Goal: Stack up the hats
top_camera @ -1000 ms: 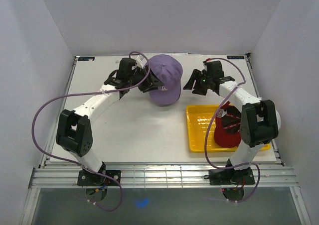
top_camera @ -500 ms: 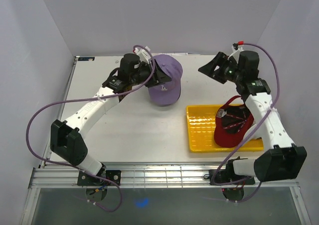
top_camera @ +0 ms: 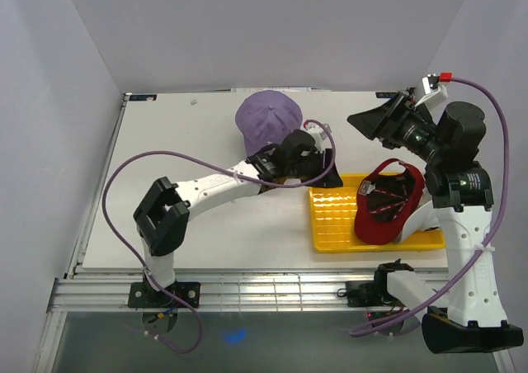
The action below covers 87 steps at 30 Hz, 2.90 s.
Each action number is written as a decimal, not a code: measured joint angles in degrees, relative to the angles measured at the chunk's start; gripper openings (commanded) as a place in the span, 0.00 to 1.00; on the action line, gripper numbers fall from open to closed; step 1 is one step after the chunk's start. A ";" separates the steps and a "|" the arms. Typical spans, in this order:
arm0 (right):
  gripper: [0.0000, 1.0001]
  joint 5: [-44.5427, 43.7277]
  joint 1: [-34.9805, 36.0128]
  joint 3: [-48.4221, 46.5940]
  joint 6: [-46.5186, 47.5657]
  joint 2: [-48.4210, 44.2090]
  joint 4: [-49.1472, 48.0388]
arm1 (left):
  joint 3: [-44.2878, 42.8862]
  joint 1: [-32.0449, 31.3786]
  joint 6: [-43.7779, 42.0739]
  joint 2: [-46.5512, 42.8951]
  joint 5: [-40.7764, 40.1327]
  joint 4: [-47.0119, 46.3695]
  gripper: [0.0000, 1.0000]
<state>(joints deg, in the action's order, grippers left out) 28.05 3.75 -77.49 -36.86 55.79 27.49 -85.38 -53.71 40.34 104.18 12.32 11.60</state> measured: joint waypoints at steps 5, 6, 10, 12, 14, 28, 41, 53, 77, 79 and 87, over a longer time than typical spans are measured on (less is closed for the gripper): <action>0.75 0.70 0.00 0.24 -0.26 -1.88 2.71 | -0.90 -6.05 -2.93 6.29 -2.14 0.02 0.59; 0.75 0.70 0.00 0.42 -0.20 -2.16 3.06 | -0.98 -6.78 -3.17 7.08 -2.25 0.07 0.59; 0.75 0.59 0.00 0.48 0.28 -2.54 5.53 | -1.73 -9.46 -4.57 9.81 -3.54 0.87 0.59; 0.76 0.52 0.00 0.59 0.70 -2.54 6.36 | -2.91 -10.51 -5.53 10.99 -4.28 1.33 0.59; 0.76 0.35 0.00 0.70 1.27 -2.49 7.17 | -4.35 -11.65 -6.49 12.37 -4.72 1.27 0.60; 0.76 -2.25 0.00 -2.69 4.72 -1.33 14.43 | -7.67 -17.62 -9.86 15.61 -5.49 -6.82 0.68; 0.76 -2.36 0.00 -3.76 5.84 -1.27 16.11 | -9.97 -20.92 -12.50 19.89 -7.89 -14.43 0.68; 0.77 -2.34 0.00 -3.76 5.90 -1.07 16.13 | -11.19 -21.81 -13.42 21.51 -8.70 -15.54 0.68; 0.76 -2.12 0.00 -3.74 6.01 -2.08 16.15 | -13.70 -24.81 -15.37 26.45 -21.68 -14.82 0.52; 0.75 -2.12 0.00 -3.74 6.01 -2.19 16.13 | -13.70 -25.03 -15.52 26.45 -23.19 -14.84 0.45; 0.75 -2.12 0.00 -3.74 6.05 -2.23 16.15 | -13.66 -25.18 -16.50 26.29 -27.74 -15.15 0.17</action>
<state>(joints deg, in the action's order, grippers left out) 25.93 3.75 -81.23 -30.81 53.56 43.64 -99.04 -78.89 23.83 130.47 -15.42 -3.55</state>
